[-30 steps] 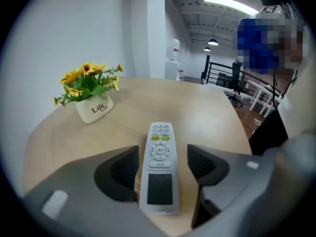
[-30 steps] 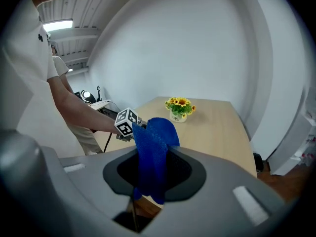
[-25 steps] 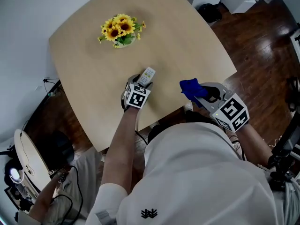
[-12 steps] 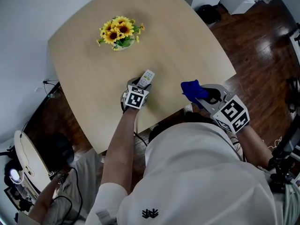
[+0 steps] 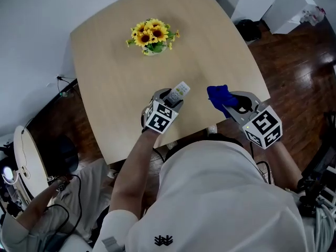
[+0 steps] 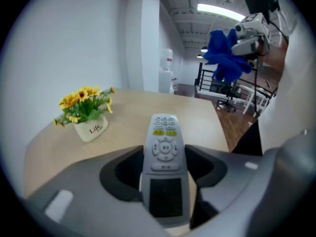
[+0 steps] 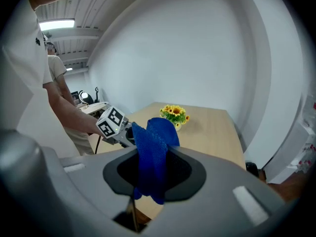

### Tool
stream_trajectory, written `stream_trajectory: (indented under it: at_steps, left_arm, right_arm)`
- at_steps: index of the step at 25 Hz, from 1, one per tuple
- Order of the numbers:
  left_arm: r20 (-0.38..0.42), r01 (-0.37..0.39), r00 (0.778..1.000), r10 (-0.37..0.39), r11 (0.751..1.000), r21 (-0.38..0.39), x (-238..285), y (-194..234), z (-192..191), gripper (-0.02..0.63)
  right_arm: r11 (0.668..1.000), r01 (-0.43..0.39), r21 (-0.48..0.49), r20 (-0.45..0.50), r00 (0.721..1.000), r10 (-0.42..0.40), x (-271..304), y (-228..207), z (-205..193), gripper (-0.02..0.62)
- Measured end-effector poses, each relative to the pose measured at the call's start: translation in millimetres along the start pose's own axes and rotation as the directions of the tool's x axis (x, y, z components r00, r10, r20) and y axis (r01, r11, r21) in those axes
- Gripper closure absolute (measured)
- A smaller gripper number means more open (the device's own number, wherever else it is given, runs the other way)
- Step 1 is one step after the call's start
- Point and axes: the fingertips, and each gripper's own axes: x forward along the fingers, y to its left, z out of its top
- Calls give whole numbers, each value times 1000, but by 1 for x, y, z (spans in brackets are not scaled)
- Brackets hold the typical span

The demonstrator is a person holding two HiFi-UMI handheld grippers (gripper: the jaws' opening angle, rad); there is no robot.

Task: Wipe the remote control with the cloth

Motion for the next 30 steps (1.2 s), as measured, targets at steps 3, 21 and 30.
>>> stream_trajectory:
  at_steps: [3, 21, 30]
  left_arm:
    - [40, 22, 999, -23, 999, 32, -23, -16, 27, 327]
    - [132, -68, 990, 56, 994, 89, -112, -59, 90, 327]
    - [104, -97, 990, 91, 994, 53, -122, -60, 64, 327]
  right_arm:
    - [999, -21, -48, 49, 999, 23, 4, 2, 29, 509]
    - [897, -339, -283, 88, 922, 376, 53, 124, 97, 509]
    - [928, -260, -269, 81, 954, 290, 52, 82, 91, 509]
